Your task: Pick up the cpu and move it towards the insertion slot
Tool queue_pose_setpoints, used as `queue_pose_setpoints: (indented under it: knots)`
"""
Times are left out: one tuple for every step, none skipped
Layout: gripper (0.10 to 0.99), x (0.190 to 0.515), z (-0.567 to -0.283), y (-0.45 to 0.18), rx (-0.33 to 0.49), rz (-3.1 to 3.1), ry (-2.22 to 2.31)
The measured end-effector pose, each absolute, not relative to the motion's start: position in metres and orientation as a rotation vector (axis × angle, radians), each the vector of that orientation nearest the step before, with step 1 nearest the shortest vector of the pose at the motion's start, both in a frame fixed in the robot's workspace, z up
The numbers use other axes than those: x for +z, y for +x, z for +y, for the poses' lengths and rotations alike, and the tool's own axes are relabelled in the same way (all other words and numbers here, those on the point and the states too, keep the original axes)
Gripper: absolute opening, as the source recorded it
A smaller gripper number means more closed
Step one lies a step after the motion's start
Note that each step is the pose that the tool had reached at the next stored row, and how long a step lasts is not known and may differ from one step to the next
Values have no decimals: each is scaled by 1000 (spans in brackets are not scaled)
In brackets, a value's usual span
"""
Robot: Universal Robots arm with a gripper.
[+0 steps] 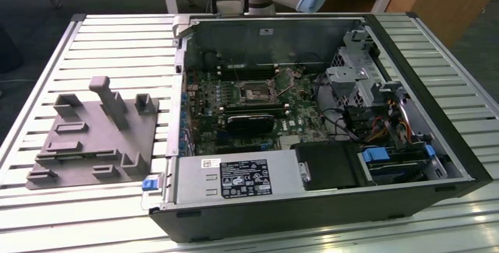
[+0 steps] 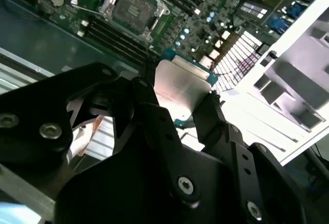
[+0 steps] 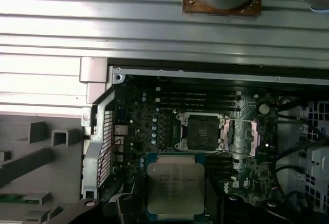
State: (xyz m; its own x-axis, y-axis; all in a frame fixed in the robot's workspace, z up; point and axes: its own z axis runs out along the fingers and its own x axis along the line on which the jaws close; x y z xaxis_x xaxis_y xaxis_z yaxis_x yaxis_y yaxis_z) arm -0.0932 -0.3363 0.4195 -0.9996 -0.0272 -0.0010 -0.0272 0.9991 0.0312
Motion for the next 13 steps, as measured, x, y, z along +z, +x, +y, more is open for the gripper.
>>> queue_pose_setpoints:
  knots:
    - [541, 419, -335, -91, 49, 3140, -43]
    - [541, 419, -333, -89, 49, 3140, -43]
    - [541, 419, -331, -87, 49, 3140, -42]
    - [541, 418, -330, -85, 49, 3140, -42]
    - [541, 418, -329, -82, 49, 3140, -42]
    - [541, 418, -328, -80, 49, 3140, -42]
    - [541, 418, -327, -77, 49, 3140, -41]
    - [541, 417, -326, -75, 49, 3140, -41]
    - [541, 417, -325, -72, 49, 3140, -40]
    - [541, 417, -324, -69, 49, 3140, -40]
    - [541, 416, -324, -67, 49, 3140, -39]
    - [541, 416, -323, -65, 49, 3140, -38]
    - [541, 416, -322, -62, 49, 3140, -38]
